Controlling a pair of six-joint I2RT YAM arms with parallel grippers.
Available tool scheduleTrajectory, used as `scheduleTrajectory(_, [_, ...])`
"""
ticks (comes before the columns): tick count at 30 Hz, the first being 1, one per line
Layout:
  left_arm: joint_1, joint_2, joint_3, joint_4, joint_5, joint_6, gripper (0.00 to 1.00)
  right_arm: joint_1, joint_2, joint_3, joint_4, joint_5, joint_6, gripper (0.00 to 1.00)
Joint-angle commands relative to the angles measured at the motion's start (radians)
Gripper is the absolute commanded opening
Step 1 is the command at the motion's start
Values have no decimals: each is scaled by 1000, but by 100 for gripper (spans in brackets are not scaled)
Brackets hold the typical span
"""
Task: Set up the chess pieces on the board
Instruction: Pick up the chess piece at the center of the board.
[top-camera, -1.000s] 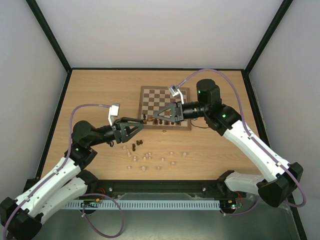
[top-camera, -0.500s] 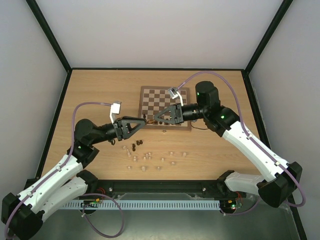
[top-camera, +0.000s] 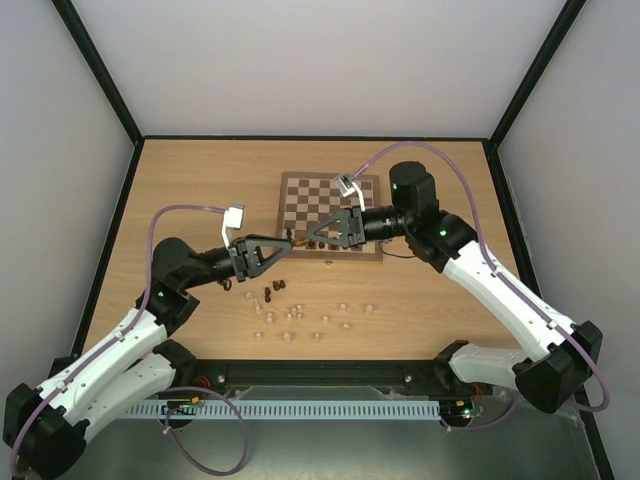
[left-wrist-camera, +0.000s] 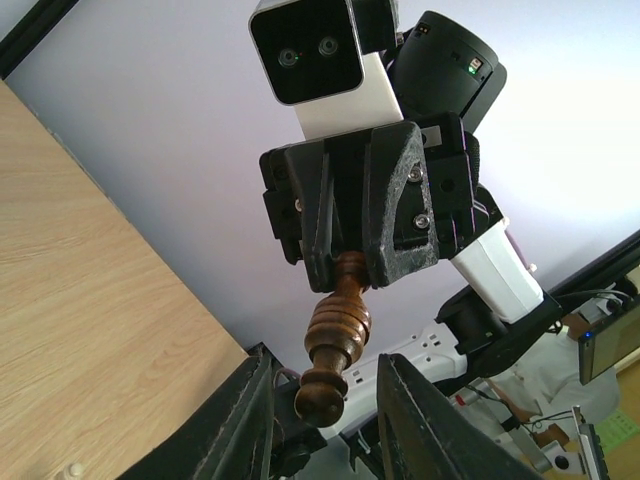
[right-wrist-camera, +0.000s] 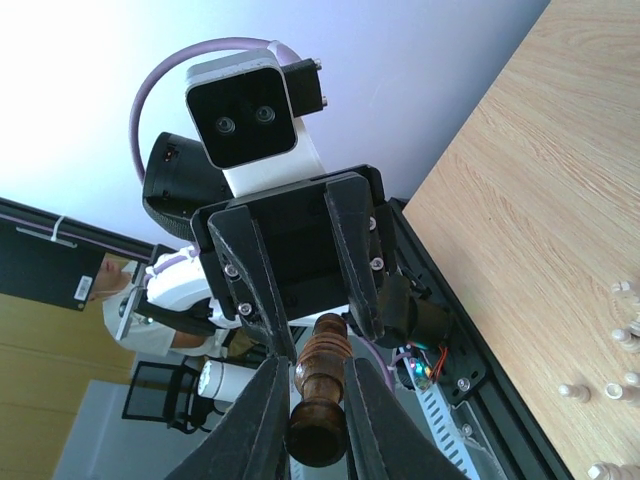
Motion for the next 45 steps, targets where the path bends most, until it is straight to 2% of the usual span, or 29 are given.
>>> scheduleTrajectory(1, [4, 2, -13, 36, 17, 3, 31, -4, 9, 6, 30, -19, 3, 13])
scheduleTrajectory(4, [5, 4, -13, 33, 16, 5, 31, -4, 16, 8, 29, -19, 0, 13])
scheduleTrajectory(10, [5, 14, -9, 24, 12, 10, 13, -4, 18, 6, 22, -17, -4, 13])
scheduleTrajectory(13, [4, 22, 4, 4, 8, 20, 7, -3, 18, 3, 20, -13, -5, 13])
scheduleTrajectory(16, [4, 24, 16, -21, 4, 33, 4, -3, 18, 4, 6, -2, -16, 13])
scheduleTrajectory(22, [11, 25, 133, -284, -50, 180, 3, -7, 33, 65, -158, 116, -122, 13])
scheduleTrajectory(25, [28, 41, 214, -488, -104, 266, 3, -9, 48, 121, -318, 305, -217, 13])
scheduleTrajectory(29, [46, 135, 334, -745, -221, 389, 3, -9, 79, 147, -473, 654, -285, 13])
scheduleTrajectory(33, [50, 237, 385, -874, -333, 456, 3, -9, 133, 121, -571, 961, -302, 13])
scheduleTrajectory(41, [50, 305, 372, -889, -372, 485, 3, -10, 281, 63, -624, 1213, -282, 13])
scheduleTrajectory(45, [51, 306, 373, -898, -381, 499, 3, -10, 345, 49, -622, 1264, -279, 13])
